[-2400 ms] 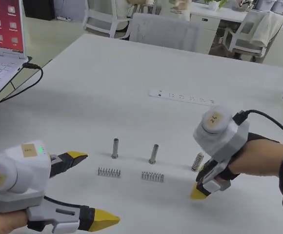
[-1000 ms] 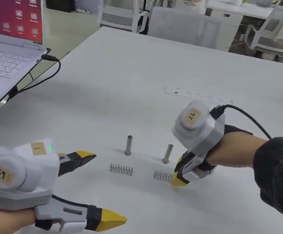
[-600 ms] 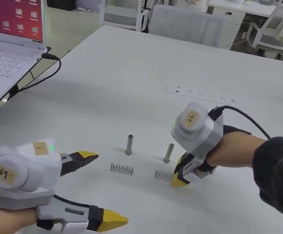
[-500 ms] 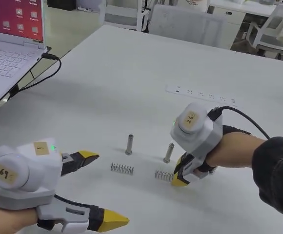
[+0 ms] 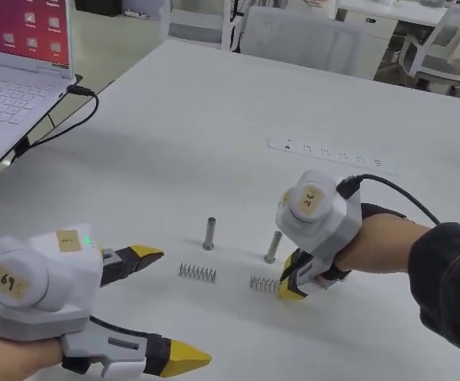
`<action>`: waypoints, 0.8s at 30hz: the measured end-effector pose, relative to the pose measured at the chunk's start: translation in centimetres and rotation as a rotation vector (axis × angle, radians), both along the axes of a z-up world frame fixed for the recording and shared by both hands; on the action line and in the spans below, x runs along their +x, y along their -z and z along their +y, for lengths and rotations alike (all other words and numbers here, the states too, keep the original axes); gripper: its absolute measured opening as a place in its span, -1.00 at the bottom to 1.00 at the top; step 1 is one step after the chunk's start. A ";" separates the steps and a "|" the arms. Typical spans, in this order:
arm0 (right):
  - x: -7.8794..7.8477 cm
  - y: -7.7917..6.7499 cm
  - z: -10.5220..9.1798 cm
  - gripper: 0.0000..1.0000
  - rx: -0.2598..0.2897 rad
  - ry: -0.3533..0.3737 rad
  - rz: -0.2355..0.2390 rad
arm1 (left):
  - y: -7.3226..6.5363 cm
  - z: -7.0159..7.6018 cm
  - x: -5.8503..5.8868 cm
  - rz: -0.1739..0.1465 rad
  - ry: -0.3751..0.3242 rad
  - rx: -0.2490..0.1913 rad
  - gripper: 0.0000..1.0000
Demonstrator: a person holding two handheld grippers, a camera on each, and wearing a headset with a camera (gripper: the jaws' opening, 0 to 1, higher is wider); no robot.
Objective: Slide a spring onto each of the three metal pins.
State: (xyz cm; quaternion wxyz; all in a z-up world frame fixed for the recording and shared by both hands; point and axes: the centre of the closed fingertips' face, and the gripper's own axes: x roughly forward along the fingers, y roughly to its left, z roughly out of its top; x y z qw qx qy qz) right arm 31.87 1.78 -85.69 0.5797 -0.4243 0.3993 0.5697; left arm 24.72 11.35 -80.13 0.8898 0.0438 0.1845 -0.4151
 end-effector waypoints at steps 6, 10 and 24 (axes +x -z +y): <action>-0.6 -0.7 -0.2 -0.84 0.005 -0.013 -0.004 | -0.3 -0.6 -0.1 -0.002 0.022 -0.002 0.73; -1.3 -1.3 -0.3 -0.85 0.009 -0.023 -0.003 | -0.5 -1.0 -0.2 -0.005 0.040 -0.003 0.69; -4.4 -4.0 0.1 -0.85 0.064 -0.073 0.001 | -1.7 -3.2 -1.0 -0.062 0.158 -0.014 0.21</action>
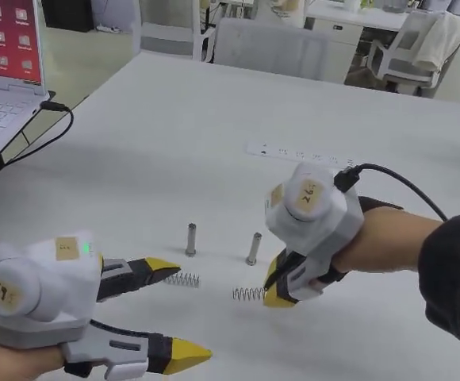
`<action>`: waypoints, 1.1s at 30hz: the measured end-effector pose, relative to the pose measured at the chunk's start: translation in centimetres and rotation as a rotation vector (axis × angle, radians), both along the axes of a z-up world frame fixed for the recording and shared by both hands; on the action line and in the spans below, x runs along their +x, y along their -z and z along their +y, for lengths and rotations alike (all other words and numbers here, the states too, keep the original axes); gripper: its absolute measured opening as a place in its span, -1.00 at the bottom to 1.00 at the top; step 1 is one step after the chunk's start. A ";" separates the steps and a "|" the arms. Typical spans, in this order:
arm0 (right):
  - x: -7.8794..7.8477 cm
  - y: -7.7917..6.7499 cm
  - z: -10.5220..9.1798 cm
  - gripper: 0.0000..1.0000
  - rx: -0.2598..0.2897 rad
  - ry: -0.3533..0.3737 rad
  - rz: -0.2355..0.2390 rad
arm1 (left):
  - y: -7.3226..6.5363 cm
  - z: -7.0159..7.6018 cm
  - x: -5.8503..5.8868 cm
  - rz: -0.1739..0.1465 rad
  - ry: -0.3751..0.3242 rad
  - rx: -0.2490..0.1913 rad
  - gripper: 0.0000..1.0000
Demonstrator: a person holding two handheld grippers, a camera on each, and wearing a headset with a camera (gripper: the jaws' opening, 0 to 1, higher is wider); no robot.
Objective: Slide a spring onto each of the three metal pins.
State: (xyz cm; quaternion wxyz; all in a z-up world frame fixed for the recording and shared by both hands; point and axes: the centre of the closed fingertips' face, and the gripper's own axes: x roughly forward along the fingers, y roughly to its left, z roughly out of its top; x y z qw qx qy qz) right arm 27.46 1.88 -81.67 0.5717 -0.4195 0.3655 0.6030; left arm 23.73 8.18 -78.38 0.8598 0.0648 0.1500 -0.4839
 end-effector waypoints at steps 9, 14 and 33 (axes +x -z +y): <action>-2.0 -1.5 0.5 -0.85 0.029 -0.044 0.020 | -0.6 -1.4 -0.7 -0.025 0.066 0.004 -0.06; -2.9 -2.0 0.8 -0.85 0.031 -0.068 0.018 | -0.7 -1.7 -1.0 -0.031 0.087 0.004 -0.21; -4.7 -2.9 2.6 -0.85 0.041 -0.135 0.022 | -0.9 -2.1 -1.6 -0.054 0.134 0.012 -0.64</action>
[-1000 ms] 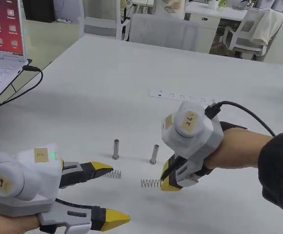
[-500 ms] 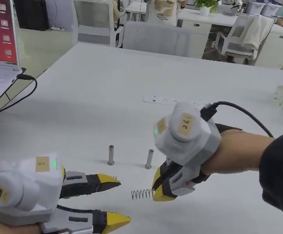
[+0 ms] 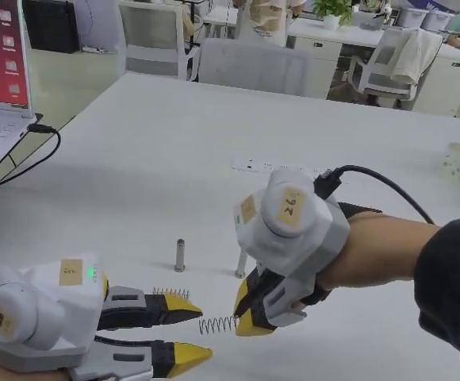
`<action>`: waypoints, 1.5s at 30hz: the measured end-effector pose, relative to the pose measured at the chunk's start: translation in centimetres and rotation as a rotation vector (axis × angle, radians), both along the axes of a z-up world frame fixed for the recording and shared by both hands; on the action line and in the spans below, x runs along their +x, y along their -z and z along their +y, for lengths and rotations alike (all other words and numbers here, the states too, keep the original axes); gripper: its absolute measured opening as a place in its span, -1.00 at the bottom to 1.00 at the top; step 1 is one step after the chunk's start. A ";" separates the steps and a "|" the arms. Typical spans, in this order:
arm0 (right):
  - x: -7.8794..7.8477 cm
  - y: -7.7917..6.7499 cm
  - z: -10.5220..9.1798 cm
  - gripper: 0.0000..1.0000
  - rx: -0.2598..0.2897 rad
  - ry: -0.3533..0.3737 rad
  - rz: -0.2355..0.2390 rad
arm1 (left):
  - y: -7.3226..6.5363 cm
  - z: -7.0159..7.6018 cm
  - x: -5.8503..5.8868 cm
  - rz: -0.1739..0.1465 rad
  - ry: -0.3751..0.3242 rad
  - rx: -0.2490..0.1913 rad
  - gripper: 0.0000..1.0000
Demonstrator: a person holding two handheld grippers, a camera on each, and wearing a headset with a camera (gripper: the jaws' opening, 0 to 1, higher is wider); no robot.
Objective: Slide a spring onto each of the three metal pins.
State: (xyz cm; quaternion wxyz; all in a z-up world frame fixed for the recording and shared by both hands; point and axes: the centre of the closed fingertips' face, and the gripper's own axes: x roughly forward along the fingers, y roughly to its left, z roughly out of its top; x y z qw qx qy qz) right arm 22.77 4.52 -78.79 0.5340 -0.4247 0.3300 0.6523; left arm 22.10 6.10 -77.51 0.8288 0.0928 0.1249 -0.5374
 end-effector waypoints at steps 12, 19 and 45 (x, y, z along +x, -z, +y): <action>-0.6 0.1 0.4 -0.85 -0.003 -0.021 0.002 | 0.0 0.0 0.1 -0.007 -0.003 0.005 -0.85; -0.7 0.0 0.5 -0.84 -0.002 -0.023 0.003 | 0.2 -0.1 0.0 -0.003 0.007 0.014 -0.93; -1.2 0.8 0.3 -0.81 -0.013 -0.017 0.046 | -0.7 -0.6 -0.4 -0.011 0.037 0.004 -0.96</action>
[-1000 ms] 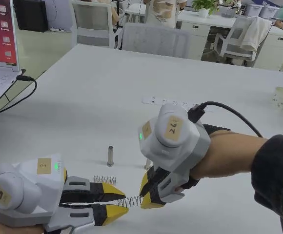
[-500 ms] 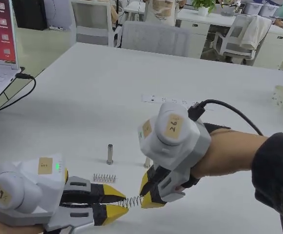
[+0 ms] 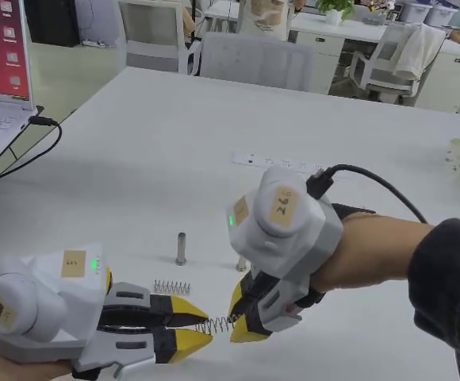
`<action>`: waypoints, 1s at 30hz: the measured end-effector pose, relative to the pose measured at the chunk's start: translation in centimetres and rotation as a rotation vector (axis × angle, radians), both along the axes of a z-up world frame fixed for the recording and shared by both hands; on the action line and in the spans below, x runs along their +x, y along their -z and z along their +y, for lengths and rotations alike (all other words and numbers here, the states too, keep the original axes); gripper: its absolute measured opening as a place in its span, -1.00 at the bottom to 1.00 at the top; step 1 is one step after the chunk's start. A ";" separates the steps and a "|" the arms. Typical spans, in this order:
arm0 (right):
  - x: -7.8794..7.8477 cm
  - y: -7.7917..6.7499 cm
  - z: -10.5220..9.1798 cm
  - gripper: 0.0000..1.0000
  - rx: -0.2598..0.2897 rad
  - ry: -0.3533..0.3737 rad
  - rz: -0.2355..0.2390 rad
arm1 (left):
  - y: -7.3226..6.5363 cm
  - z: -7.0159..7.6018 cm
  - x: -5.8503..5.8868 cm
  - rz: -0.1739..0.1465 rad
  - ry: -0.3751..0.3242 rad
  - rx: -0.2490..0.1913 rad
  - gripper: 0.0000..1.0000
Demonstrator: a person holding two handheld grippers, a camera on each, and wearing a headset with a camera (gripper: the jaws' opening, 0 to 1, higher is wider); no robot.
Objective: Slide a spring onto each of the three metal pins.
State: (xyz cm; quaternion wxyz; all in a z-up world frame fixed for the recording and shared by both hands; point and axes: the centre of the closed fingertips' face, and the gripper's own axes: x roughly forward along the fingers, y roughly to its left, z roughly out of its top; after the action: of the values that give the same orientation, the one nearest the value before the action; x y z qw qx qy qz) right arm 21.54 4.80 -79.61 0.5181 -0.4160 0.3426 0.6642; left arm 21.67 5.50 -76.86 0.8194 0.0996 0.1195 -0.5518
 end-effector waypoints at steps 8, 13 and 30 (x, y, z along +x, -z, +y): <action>0.0 -0.1 0.0 -0.82 0.005 -0.009 -0.009 | 0.0 0.0 0.1 0.001 -0.002 -0.007 -0.95; -0.1 -1.1 0.3 -0.83 0.035 0.002 0.006 | 0.3 0.0 0.2 0.000 -0.004 0.009 -0.96; -1.2 -2.9 2.0 -0.83 0.058 -0.019 0.002 | 0.6 0.0 -0.3 0.013 0.010 0.015 -0.96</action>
State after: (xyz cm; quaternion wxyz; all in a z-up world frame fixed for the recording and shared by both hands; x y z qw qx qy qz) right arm 20.33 6.81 -76.70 0.5233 -0.4035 0.3195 0.6792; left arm 21.40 5.47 -77.49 0.8150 0.1028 0.1282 -0.5556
